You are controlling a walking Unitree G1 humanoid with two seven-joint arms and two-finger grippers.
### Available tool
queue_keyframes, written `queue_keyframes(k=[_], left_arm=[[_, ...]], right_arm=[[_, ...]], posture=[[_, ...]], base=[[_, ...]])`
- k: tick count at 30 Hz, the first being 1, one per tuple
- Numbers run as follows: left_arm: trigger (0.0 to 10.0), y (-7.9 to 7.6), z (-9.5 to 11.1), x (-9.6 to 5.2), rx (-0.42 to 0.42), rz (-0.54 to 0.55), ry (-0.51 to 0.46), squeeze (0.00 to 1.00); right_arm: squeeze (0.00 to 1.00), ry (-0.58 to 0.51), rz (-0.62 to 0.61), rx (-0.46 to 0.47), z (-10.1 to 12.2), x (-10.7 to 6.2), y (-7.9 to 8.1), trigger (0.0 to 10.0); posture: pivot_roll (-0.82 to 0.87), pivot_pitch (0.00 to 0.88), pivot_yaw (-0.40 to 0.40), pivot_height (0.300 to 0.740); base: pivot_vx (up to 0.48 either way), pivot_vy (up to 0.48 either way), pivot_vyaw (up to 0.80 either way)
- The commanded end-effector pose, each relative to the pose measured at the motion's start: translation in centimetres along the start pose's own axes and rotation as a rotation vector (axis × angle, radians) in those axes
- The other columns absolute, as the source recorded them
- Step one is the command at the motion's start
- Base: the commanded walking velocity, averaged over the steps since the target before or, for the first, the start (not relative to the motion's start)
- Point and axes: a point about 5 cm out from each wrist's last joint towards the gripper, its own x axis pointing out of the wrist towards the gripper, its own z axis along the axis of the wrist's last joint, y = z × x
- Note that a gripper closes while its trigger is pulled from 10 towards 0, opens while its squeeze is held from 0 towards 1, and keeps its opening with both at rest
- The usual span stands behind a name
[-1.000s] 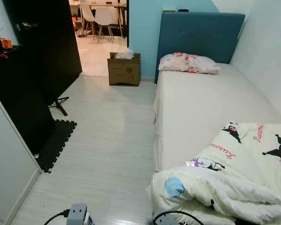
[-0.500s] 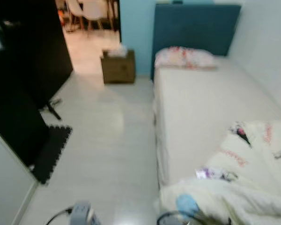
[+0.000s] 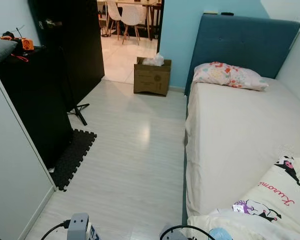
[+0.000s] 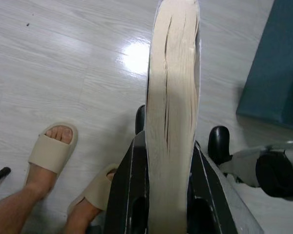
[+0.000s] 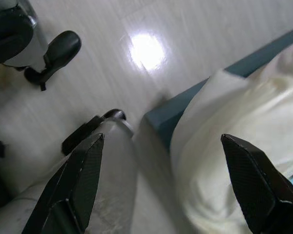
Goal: Clean up the room
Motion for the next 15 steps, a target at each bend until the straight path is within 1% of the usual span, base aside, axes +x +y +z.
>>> queue_keyframes(k=[1,5,10,13,15], left_arm=[[10.0,-0.2,-0.1,0.0,0.007,-0.010,-0.003,0.00],[10.0,0.1,-0.2,-0.1,0.009,-0.005,0.001,0.00],[10.0,0.2,-0.2,-0.1,0.010,-0.005,0.001,0.00],[10.0,0.1,-0.1,-0.1,0.015,-0.009,0.001,0.00],[10.0,0.0,-0.1,0.0,0.020,-0.014,0.000,0.00]], right_arm=[[0.00,0.022,0.000,0.032,-0.5,0.0,0.3,10.0],[0.00,0.045,-0.008,0.063,-1.2,-0.1,0.5,10.0],[0.00,0.048,-0.005,0.069,-1.2,-0.1,0.6,10.0],[0.00,0.057,0.004,0.052,-1.2,0.0,0.8,10.0],[0.00,0.072,0.012,0.024,-1.6,-0.1,0.7,10.0]], posture=[[0.03,0.000,-0.037,0.740],[0.03,0.000,-0.035,0.740],[0.03,0.000,-0.034,0.740],[0.02,0.000,-0.033,0.740],[0.02,0.000,-0.037,0.740]], base=[[0.000,0.000,0.00],[0.266,0.000,0.00],[0.280,0.000,0.00],[0.289,0.000,0.00],[0.285,0.000,0.00]])
